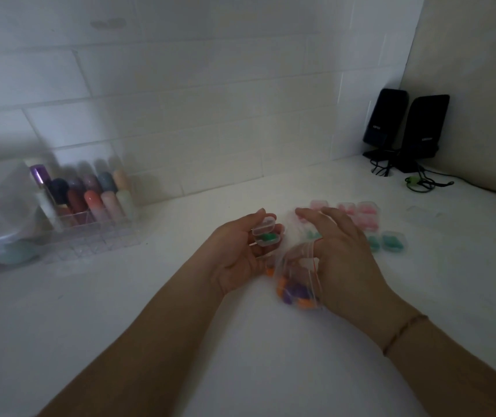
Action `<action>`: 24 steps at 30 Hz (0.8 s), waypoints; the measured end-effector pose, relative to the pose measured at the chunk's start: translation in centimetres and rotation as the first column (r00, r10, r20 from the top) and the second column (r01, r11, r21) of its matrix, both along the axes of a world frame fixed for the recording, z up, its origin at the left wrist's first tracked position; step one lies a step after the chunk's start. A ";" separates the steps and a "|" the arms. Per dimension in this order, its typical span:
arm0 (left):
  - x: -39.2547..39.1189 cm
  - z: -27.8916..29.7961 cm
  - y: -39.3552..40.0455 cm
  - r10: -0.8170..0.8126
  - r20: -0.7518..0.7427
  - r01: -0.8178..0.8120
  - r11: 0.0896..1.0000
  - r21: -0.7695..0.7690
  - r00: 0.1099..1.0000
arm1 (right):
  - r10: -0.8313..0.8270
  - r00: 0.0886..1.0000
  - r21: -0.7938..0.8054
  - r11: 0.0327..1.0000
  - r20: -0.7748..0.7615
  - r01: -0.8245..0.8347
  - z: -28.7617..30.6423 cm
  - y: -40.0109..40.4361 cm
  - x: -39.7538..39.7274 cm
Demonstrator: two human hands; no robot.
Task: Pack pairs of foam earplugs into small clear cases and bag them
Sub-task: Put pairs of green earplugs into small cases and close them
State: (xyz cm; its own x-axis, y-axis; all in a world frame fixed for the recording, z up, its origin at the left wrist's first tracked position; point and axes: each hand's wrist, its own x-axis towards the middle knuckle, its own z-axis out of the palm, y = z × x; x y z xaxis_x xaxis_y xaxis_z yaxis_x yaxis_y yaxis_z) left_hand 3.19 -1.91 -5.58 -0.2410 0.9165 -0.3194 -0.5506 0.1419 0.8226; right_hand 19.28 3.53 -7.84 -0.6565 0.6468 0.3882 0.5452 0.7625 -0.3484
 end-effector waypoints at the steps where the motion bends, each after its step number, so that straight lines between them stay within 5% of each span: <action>1: 0.0 0.0 0.0 -0.017 -0.011 0.017 1.000 -0.008 1.000 | -0.008 1.000 0.001 1.000 0.017 0.007 0.1 0.0 0.2; 7: 0.0 0.2 -0.4 -0.096 -0.043 0.096 0.995 0.012 0.994 | -0.029 0.998 0.070 0.997 0.060 0.025 0.4 0.5 1.1; 24: -1.0 0.5 -0.4 -0.166 -0.153 0.169 0.985 0.011 0.974 | 0.077 0.996 -0.057 0.996 0.032 -0.075 0.9 0.0 1.2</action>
State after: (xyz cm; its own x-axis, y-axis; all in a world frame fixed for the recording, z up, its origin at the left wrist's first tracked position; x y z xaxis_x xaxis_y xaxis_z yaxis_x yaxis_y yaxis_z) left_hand 2.17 -2.33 -5.04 -0.1270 0.9549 -0.2683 -0.3901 0.2006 0.8987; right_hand 20.48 3.49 -6.95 -0.7171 0.6145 0.3291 0.4986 0.7821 -0.3739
